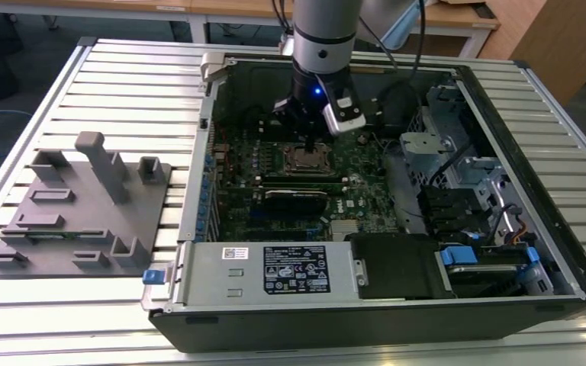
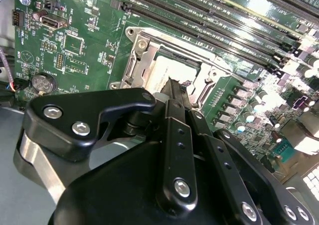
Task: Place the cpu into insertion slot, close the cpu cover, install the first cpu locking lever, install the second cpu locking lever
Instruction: 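Install the second cpu locking lever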
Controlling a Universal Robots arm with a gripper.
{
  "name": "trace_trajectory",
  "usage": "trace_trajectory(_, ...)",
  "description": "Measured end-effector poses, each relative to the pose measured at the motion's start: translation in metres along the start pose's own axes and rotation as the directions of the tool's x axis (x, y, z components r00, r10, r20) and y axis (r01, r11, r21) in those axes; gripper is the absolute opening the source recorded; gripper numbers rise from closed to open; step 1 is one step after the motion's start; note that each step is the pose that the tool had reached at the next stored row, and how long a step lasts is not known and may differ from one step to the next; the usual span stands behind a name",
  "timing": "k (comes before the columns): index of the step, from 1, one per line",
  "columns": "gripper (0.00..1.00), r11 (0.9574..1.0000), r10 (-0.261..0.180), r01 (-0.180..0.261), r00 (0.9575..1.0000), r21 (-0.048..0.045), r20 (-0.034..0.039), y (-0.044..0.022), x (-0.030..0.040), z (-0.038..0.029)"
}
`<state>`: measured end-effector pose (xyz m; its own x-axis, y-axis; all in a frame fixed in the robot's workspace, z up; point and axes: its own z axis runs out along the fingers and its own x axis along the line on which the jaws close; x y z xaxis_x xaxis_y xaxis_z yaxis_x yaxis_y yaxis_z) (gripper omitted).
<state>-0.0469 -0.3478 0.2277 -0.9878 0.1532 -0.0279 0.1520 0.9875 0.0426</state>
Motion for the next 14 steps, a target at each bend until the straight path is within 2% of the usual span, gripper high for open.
trace_trajectory(14, 0.10, 1.0000, 0.000, 0.000, 1.0000, -0.0001, 0.0000, -0.0170, -0.0026, -0.0006)
